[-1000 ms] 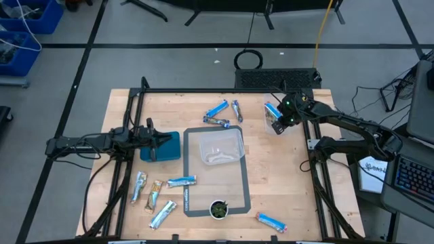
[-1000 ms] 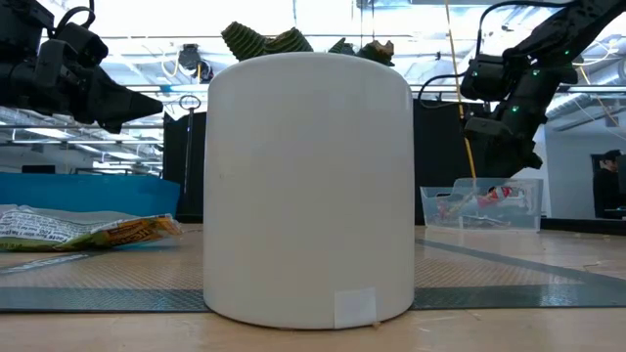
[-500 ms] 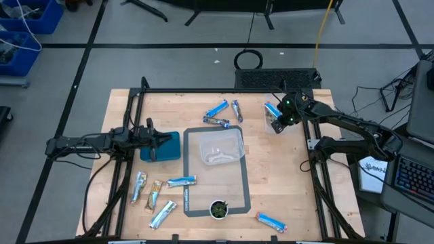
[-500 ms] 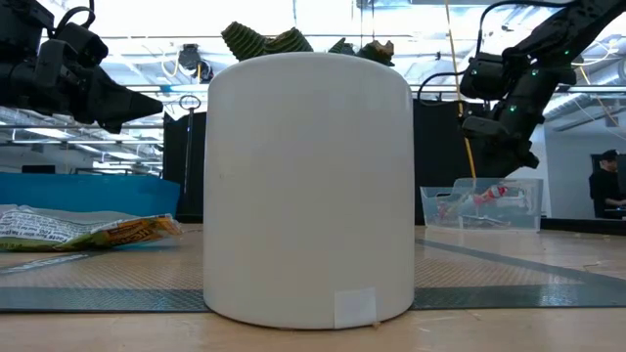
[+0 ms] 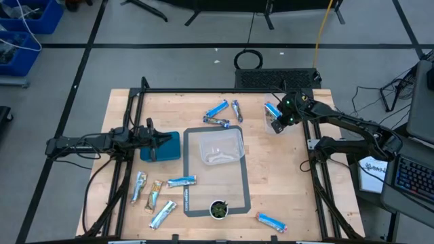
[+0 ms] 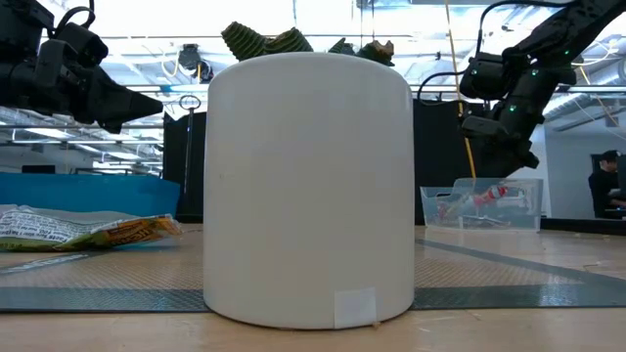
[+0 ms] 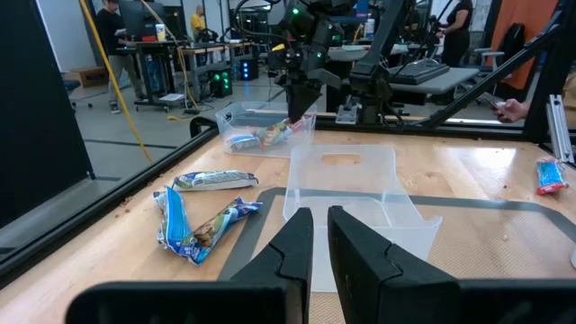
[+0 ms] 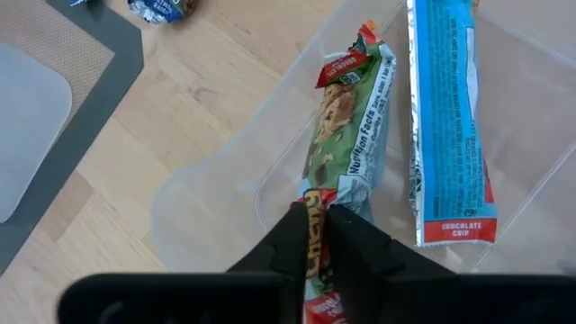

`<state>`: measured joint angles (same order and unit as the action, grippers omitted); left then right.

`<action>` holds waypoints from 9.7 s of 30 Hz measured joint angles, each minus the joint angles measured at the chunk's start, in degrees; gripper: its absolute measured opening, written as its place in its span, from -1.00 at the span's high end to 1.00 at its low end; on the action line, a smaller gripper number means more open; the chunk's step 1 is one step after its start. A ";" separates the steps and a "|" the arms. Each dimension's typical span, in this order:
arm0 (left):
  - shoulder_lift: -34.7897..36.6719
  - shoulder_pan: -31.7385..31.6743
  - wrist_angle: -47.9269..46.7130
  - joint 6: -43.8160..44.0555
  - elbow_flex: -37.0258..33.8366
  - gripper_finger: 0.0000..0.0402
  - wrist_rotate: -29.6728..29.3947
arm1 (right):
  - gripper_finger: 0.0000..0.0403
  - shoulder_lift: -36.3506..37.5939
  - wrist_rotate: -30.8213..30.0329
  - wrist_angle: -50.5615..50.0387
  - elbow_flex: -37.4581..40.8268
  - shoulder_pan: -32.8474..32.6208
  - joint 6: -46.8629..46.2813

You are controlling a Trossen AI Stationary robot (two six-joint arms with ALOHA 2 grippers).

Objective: Pick and place Granola Bars by type
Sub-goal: Put the red granola bar into the right transparent bin

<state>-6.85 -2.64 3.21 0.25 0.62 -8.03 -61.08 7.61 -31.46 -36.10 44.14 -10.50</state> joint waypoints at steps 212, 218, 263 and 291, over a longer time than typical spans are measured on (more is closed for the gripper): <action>0.02 -0.02 0.00 0.02 -0.02 0.79 0.02 | 1.00 12.29 -49.58 55.56 27.47 -90.64 -17.84; 0.02 -0.01 -0.01 0.00 -0.02 0.79 0.02 | 1.00 17.04 -43.78 66.29 34.99 -85.71 -12.62; -0.26 -0.02 0.02 0.01 -0.02 0.79 0.00 | 1.00 26.17 1.47 7.29 15.80 -62.85 -44.52; -0.26 -0.01 0.02 0.02 -0.02 0.79 0.00 | 0.48 0.30 -6.29 32.08 15.69 -82.88 -64.79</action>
<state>-7.11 -2.64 3.22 0.27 0.60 -8.03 -60.78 1.32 0.62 -20.40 -38.74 -75.29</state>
